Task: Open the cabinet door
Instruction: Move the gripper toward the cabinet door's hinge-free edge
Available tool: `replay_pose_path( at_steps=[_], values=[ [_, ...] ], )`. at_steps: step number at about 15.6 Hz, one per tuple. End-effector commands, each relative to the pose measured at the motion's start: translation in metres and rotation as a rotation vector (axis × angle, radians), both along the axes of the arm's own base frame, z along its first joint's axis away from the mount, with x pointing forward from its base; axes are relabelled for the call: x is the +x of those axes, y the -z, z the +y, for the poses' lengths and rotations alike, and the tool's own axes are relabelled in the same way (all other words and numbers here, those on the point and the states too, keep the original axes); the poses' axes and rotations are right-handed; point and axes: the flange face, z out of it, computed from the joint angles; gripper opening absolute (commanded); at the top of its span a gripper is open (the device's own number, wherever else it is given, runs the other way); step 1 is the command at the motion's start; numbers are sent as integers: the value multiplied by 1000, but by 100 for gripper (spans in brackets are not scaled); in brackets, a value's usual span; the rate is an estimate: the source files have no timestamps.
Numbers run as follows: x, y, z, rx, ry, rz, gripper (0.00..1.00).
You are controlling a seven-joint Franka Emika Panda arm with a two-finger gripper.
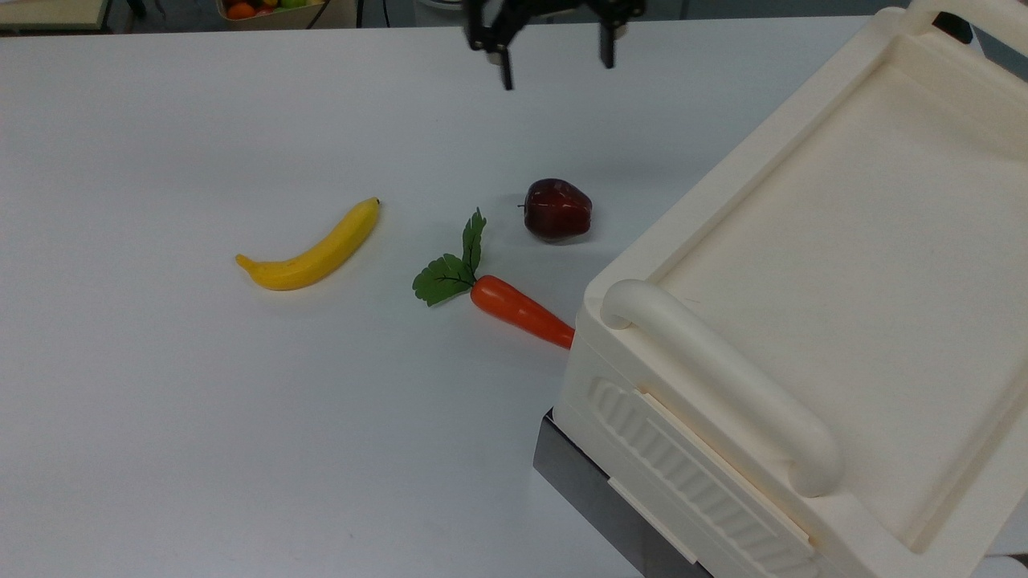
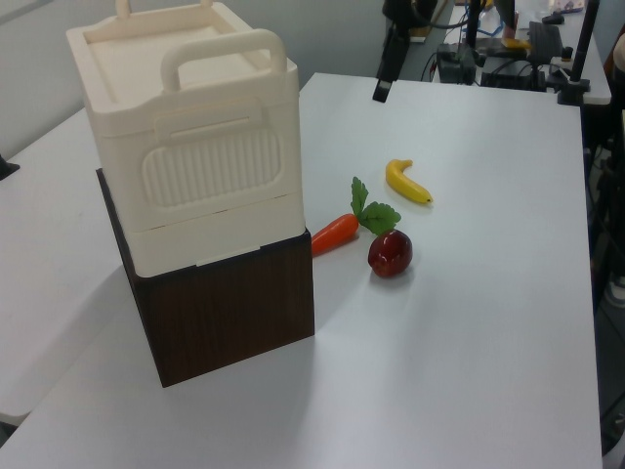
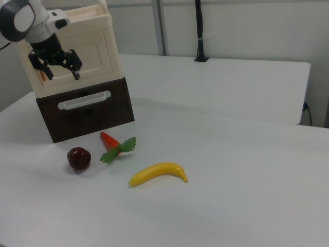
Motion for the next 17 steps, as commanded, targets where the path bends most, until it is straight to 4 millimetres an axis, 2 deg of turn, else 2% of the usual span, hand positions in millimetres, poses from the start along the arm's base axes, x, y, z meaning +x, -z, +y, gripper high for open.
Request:
replay_pose_path(
  at_steps=[1, 3, 8, 11, 14, 17],
  values=[
    [7, 5, 52, 19, -154, -66, 100],
    [6, -1, 71, 40, -212, -95, 100],
    [2, -8, 101, 104, -282, -166, 99],
    [3, -5, 122, 122, -302, -219, 86],
    [6, -3, 127, 131, -307, -252, 86],
    [11, 6, 140, 145, -323, -289, 86]
  ],
)
